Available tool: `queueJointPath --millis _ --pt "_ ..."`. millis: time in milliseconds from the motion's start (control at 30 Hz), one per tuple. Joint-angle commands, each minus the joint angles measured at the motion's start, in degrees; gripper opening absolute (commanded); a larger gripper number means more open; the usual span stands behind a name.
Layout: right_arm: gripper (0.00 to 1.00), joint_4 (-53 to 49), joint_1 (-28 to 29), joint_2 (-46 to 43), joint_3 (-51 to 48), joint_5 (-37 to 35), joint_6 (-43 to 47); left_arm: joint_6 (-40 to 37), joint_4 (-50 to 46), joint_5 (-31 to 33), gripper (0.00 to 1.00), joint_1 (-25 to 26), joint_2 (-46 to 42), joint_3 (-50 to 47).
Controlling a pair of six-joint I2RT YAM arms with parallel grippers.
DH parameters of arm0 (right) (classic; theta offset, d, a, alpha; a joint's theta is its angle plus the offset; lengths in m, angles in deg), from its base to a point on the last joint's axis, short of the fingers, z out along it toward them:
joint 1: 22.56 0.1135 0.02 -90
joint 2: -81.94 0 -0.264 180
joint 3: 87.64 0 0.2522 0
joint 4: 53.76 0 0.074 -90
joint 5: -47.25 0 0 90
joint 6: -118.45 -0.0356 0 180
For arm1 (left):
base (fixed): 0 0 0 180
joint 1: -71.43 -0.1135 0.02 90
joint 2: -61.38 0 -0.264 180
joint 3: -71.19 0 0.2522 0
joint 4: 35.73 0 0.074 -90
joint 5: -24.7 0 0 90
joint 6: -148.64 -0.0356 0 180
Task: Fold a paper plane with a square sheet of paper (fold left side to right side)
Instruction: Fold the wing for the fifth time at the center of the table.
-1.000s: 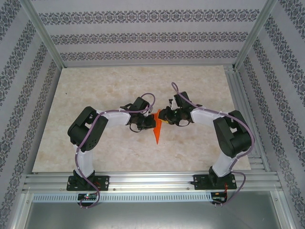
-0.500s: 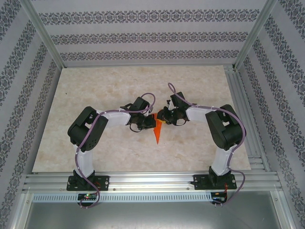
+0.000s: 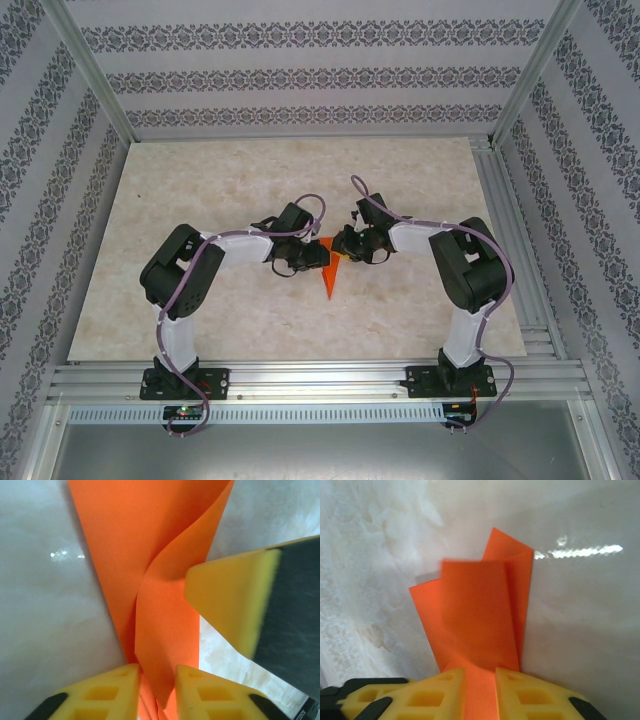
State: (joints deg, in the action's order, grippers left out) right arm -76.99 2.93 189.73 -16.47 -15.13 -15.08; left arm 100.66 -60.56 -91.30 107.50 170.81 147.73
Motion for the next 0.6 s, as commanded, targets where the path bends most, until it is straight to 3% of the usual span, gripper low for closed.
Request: queueJointPath --millis 0,200,333,567 --pt "0.23 -0.9 0.3 0.9 1.3 -1.5 1.1 -0.8 -1.6 1.6 0.31 0.3 -4.8 -1.4" --pt "0.23 -1.0 0.3 0.8 1.5 -1.6 1.2 0.1 -1.8 2.0 0.34 0.9 -10.5 -5.1" --pt "0.23 -1.2 0.3 0.8 1.6 -1.6 1.2 1.1 -1.0 1.8 0.31 3.7 -13.0 -6.3" --pt "0.23 -1.7 0.3 1.0 2.0 -1.7 1.4 2.6 1.2 1.3 0.28 7.8 -9.6 -3.8"
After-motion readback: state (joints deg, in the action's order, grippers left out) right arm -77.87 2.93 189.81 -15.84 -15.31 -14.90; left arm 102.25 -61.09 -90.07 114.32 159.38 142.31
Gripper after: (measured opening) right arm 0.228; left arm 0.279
